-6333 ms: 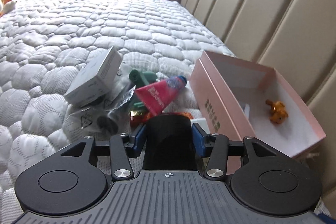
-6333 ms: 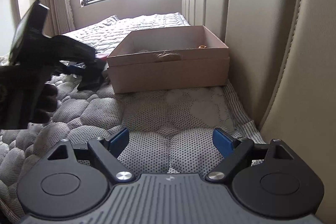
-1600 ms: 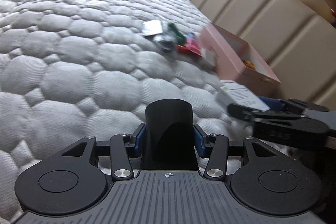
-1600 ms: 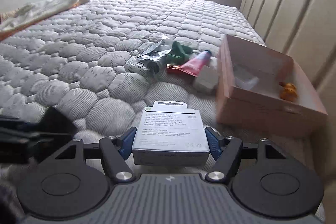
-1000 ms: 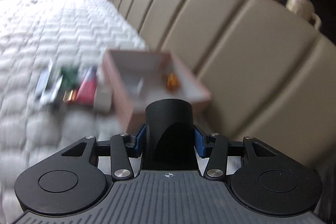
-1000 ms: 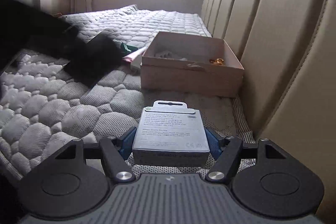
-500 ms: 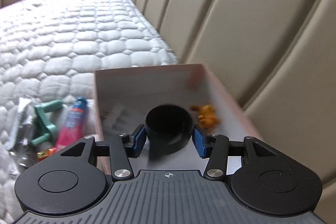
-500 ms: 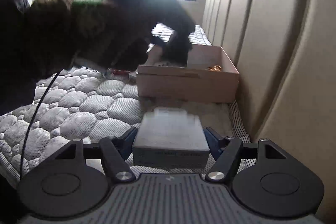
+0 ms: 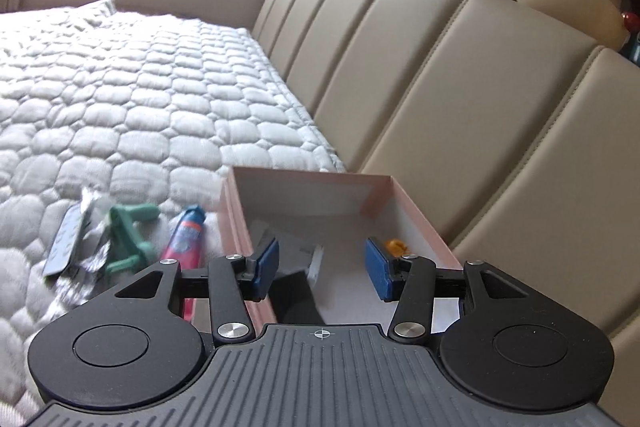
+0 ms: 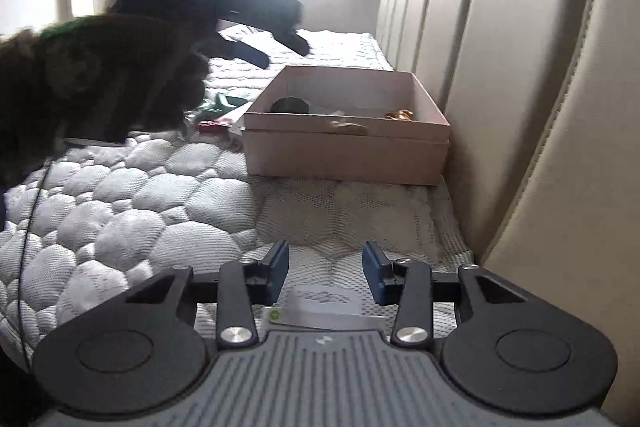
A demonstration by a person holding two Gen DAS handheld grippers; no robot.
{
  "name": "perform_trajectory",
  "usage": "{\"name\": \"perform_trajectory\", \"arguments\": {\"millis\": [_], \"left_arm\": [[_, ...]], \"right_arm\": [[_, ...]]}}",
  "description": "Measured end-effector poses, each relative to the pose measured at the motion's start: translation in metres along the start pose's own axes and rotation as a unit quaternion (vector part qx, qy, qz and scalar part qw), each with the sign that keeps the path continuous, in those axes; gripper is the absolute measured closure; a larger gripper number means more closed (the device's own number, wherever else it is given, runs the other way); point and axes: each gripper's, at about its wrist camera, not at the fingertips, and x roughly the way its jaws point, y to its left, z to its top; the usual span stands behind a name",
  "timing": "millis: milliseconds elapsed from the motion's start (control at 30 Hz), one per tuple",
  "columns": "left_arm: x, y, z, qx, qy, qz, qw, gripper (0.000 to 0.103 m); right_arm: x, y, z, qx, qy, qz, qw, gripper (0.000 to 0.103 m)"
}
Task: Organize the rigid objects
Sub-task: 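Lower the black cylinder into the pink box and open the left gripper, then carry the small white box over the pink box and open the right gripper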
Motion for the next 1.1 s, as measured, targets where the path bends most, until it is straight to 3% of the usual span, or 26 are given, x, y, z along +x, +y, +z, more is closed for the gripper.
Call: {"name": "perform_trajectory", "arguments": {"millis": [167,233,300,533,700,833,867,900,1000,1100], "left_arm": [[-0.033,0.005,-0.022,-0.01,0.014,0.022,0.9996,0.051],[-0.049,0.007,-0.036,-0.005,0.016,0.03,0.9994,0.051],[-0.057,0.01,-0.048,0.0,0.018,0.029,0.9994,0.051],[-0.087,0.022,-0.087,-0.011,0.032,0.02,0.9992,0.051],[-0.1,0.031,-0.104,-0.028,0.04,0.013,0.9987,0.051],[-0.102,0.034,-0.111,-0.032,0.049,0.003,0.9983,0.051],[-0.103,0.034,-0.112,-0.031,0.052,0.003,0.9982,0.051],[-0.103,0.034,-0.114,-0.028,0.056,0.004,0.998,0.051],[-0.104,0.035,-0.121,-0.019,0.067,0.008,0.9975,0.051],[-0.106,0.039,-0.124,-0.02,0.071,0.006,0.9973,0.051]], "right_arm": [[-0.011,-0.012,-0.008,0.006,-0.005,-0.009,1.0,0.059],[-0.017,-0.016,-0.012,0.006,-0.014,-0.014,1.0,0.032],[-0.023,-0.019,-0.014,0.013,-0.027,-0.021,0.999,0.02],[-0.017,-0.009,-0.01,0.004,-0.002,-0.045,0.999,0.02],[-0.022,-0.005,-0.025,0.035,0.024,-0.006,0.999,0.02],[-0.022,0.012,-0.035,-0.002,0.039,-0.005,0.999,0.02],[-0.021,0.016,-0.036,-0.012,0.043,-0.012,0.999,0.021],[-0.019,0.017,-0.036,-0.018,0.049,-0.017,0.999,0.034],[-0.019,0.014,-0.024,-0.013,0.058,-0.009,0.998,0.034],[-0.02,0.01,0.007,-0.019,0.036,-0.014,0.999,0.034]]}}
